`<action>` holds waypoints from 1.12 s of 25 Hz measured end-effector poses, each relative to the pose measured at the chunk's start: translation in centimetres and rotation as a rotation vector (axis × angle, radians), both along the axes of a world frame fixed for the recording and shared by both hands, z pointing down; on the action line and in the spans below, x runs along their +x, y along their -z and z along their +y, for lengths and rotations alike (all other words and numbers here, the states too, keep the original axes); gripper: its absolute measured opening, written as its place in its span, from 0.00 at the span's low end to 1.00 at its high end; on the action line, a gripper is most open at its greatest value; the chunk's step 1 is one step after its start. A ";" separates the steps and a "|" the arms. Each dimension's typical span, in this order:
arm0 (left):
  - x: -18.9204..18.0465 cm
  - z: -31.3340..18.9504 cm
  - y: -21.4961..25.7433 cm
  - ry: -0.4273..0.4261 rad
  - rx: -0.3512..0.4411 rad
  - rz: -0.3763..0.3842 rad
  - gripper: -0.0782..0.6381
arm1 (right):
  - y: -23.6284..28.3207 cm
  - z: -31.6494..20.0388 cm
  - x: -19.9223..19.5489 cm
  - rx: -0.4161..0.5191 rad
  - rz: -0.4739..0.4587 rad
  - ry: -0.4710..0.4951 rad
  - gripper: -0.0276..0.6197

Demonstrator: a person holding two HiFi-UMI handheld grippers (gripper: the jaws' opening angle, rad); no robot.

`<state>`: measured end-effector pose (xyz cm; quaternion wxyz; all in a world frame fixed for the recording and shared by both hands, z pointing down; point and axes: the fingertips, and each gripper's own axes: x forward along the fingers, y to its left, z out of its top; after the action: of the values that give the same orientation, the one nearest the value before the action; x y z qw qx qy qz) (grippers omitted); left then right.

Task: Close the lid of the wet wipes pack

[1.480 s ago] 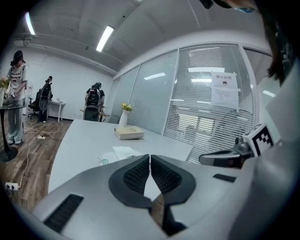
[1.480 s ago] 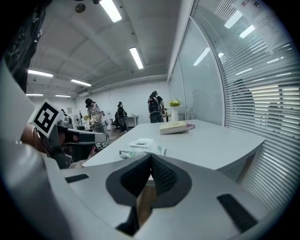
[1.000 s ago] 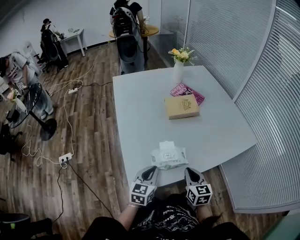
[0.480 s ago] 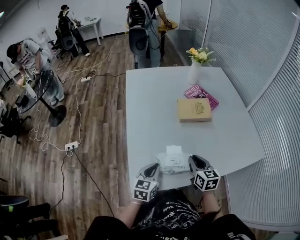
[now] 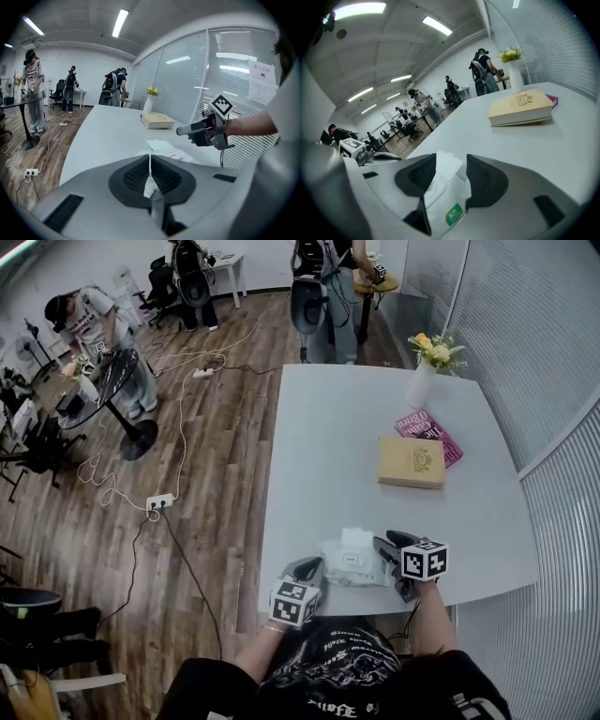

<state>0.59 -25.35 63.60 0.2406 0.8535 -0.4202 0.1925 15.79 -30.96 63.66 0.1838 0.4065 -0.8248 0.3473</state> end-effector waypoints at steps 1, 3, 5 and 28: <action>0.0 -0.1 -0.2 0.002 -0.006 -0.007 0.13 | -0.5 -0.2 -0.5 -0.021 0.004 0.037 0.36; 0.2 -0.3 -0.7 0.000 -0.018 -0.020 0.13 | -1.4 -0.5 -1.5 -0.061 0.011 0.107 0.38; 0.7 -0.5 -1.4 -0.012 -0.033 -0.034 0.13 | -2.0 -0.8 -2.2 -0.093 0.017 0.164 0.42; 2.0 -1.0 -4.8 -0.058 -0.111 -0.090 0.13 | -3.5 -3.2 -1.6 -0.123 0.024 0.221 0.06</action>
<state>2.63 -26.37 68.43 0.2627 0.8411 -0.3945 0.2607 14.21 -34.15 67.20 0.2554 0.3051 -0.8396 0.3698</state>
